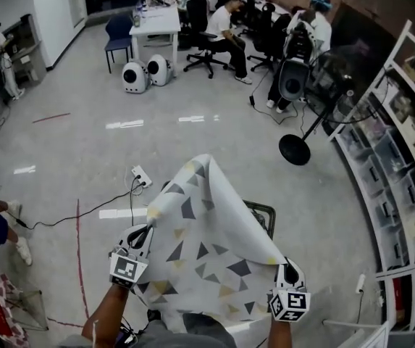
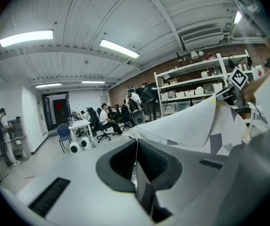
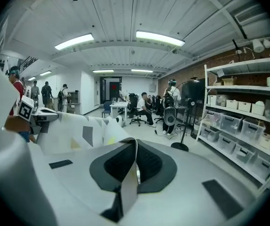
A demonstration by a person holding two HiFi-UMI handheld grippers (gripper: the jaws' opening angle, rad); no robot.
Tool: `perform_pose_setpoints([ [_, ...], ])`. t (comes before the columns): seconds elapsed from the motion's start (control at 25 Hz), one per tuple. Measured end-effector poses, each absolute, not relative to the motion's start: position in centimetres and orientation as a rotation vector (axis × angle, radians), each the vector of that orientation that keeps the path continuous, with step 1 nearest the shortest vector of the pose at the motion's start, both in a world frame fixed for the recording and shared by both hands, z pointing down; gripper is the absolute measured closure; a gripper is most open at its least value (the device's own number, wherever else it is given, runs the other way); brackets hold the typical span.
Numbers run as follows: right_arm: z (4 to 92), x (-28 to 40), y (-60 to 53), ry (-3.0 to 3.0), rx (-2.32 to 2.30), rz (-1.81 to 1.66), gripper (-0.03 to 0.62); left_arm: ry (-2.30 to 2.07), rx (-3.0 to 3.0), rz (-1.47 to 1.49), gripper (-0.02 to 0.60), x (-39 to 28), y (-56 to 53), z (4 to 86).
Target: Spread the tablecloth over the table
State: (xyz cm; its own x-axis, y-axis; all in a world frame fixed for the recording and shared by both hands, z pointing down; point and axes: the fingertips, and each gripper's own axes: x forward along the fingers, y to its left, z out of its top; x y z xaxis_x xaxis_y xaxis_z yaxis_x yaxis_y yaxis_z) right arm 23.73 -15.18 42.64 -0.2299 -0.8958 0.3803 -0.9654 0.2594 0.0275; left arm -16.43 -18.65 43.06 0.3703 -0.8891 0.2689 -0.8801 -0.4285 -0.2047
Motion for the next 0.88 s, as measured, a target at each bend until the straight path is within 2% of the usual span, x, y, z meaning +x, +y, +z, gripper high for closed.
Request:
perform_pose_setpoints([
  [0.88, 57.9, 24.3, -22.5, -2.148, 1.514, 0.459, 0.582, 1.886, -2.598, -1.011, 0.581, -22.4, -26.7, 63.5],
])
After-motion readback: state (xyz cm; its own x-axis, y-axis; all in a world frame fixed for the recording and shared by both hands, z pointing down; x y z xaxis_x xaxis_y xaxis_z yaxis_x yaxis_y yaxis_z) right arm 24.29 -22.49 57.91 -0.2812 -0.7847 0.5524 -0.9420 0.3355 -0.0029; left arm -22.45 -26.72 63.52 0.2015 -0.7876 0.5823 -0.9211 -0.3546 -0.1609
